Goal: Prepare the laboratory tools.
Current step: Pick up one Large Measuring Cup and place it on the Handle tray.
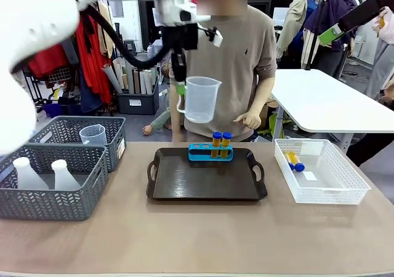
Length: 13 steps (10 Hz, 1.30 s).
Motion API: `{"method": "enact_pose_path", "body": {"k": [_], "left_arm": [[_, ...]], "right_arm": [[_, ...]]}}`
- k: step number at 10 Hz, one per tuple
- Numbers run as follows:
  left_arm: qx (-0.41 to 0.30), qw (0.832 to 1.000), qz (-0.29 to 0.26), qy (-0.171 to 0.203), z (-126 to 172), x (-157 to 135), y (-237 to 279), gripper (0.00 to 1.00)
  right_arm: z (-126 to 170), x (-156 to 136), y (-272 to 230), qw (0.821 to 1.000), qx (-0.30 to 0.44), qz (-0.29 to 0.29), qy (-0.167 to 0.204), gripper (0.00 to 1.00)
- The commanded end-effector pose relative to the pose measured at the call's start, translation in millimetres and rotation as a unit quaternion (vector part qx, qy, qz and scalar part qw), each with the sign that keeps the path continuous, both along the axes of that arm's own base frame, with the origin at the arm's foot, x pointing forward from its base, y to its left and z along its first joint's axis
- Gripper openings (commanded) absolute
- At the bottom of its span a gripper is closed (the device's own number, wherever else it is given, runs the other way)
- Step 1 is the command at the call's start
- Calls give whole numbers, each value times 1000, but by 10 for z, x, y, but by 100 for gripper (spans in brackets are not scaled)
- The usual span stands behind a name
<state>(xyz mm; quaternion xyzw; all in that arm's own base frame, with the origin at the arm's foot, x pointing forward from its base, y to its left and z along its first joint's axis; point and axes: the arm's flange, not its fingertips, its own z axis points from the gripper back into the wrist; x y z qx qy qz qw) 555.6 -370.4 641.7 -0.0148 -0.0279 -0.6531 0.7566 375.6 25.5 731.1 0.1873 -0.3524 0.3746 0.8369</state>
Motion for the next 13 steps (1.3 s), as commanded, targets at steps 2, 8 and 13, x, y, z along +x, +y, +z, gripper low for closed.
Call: {"method": "enact_pose_path", "body": {"k": [2,8,13], "left_arm": [[-4,1000,-15,4,-147,337,-393,0],[-40,998,-18,-41,-382,237,-360,0],[-73,996,-49,-10,-1354,394,-981,0]], "right_arm": [[7,-8,-3,1000,0,3,0,100],[7,-8,-3,1000,0,3,0,100],[7,-8,-3,1000,0,3,0,100]]}}
